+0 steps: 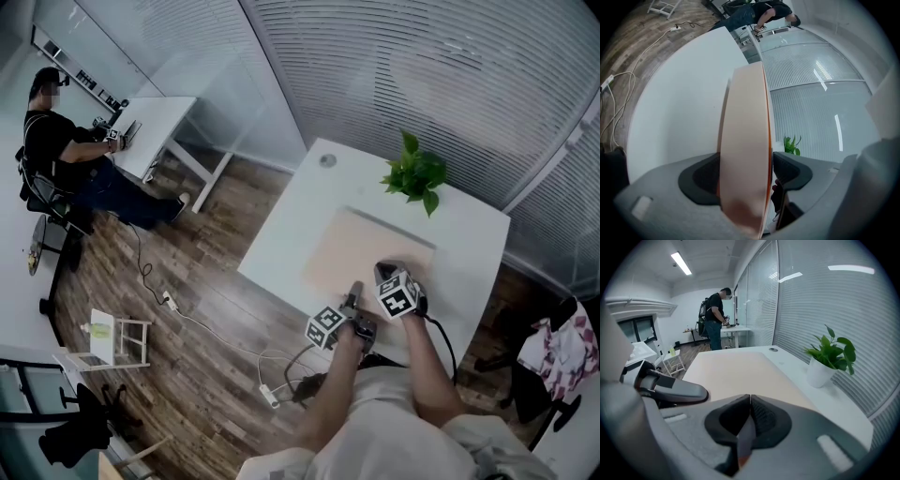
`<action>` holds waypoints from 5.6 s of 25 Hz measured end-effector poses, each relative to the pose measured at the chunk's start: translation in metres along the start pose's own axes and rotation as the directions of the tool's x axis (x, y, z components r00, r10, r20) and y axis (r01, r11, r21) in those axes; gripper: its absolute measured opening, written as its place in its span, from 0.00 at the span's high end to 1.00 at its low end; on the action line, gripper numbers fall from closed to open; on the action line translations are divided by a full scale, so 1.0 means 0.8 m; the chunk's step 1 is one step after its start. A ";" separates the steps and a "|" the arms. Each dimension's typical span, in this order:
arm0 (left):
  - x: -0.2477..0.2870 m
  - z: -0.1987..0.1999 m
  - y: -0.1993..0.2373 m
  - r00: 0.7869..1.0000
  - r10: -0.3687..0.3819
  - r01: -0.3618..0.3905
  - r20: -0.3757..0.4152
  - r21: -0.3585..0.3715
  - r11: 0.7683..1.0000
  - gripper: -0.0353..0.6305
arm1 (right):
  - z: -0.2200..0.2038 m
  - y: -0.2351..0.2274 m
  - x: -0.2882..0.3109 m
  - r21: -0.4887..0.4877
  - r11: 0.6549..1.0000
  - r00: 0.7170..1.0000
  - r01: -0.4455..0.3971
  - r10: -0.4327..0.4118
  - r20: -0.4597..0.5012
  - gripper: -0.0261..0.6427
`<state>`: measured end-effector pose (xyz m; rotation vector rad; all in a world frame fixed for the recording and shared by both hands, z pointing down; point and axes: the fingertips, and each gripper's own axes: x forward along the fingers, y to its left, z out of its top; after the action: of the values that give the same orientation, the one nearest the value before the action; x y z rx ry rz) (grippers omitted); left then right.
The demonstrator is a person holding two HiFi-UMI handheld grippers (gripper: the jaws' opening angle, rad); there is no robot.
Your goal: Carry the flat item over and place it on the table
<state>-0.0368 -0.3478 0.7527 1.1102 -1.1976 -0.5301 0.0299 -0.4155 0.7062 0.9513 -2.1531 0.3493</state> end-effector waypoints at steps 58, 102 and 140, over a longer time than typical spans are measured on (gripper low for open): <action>-0.131 -0.027 -0.054 0.998 -0.055 0.059 -0.025 0.608 0.791 0.46 | -0.084 0.051 -0.130 0.314 0.947 0.982 0.068 -0.119 0.148 0.96; -0.349 -0.033 -0.075 0.978 -0.201 -0.008 0.059 0.970 0.245 0.94 | -0.128 0.190 -0.281 0.456 0.888 0.928 0.061 -0.218 0.301 0.96; -0.340 -0.065 -0.080 0.986 -0.168 0.039 0.006 0.964 0.262 0.94 | -0.125 0.195 -0.300 0.403 0.914 0.927 0.048 -0.190 0.322 0.96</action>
<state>-0.0660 -0.1300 0.5726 2.2747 -1.5905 0.1836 0.0771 -0.1326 0.6082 1.4635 -2.3815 0.5982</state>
